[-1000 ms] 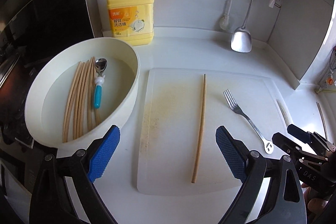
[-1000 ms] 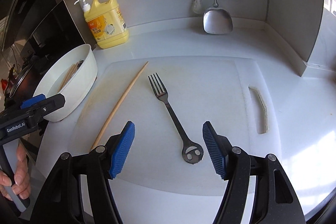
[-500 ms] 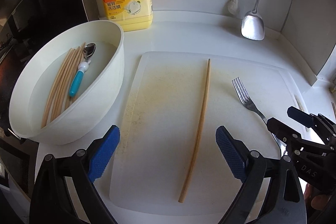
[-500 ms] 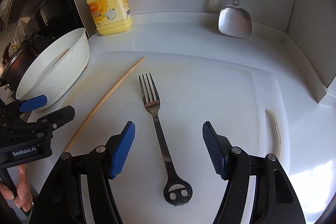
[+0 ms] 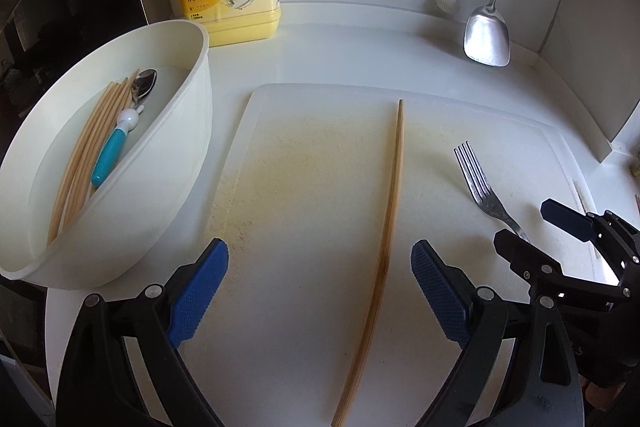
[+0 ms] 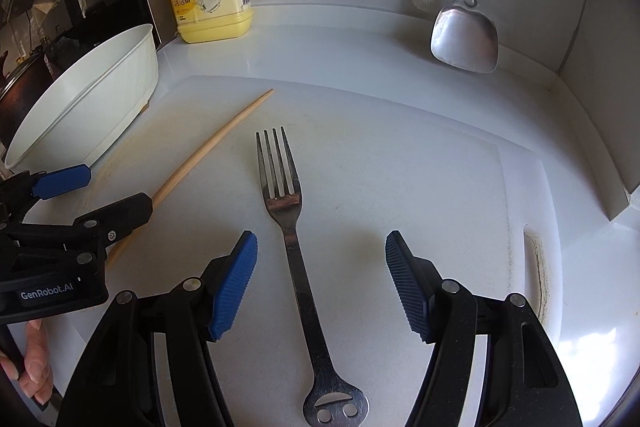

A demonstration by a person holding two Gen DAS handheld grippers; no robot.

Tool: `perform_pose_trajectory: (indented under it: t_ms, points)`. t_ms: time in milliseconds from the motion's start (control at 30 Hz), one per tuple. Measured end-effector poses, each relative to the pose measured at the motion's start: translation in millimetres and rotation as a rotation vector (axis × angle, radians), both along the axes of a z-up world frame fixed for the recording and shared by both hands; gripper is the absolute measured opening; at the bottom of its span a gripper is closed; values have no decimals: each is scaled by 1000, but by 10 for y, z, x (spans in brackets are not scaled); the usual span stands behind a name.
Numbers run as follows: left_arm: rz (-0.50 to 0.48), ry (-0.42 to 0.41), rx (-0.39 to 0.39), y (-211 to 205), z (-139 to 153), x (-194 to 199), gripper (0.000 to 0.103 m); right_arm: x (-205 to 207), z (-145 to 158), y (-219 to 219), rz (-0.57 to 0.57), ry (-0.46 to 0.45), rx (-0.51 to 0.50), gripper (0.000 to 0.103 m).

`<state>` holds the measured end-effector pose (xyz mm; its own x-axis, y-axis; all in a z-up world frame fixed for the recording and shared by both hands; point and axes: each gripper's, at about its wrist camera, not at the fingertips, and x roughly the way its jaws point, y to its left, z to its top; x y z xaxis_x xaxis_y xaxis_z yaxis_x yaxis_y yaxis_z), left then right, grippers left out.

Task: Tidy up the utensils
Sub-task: 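Move the right tool over the steel fork while the left approaches the chopstick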

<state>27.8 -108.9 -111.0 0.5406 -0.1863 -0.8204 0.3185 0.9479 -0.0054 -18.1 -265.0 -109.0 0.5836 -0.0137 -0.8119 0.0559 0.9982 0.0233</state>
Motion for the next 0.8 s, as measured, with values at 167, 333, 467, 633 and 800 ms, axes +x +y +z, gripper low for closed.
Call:
perform_pose_trajectory:
  t_ms: [167,333,467,633,800]
  points:
    - [-5,25,12,-18,-93,22,91,37,-3,-2,4,0,-7,67]
    - [10,30,4,17,-116,49,97,48,-17,-21,-1,0,-7,72]
    - [13,28,4,38,-100,68,97,73,-34,-55,-15,10,-6,80]
    - [14,20,4,54,-89,83,97,88,-48,-76,-31,19,-5,85]
    - [-32,0,4,21,-61,37,82,56,-46,-62,-19,5,-7,84]
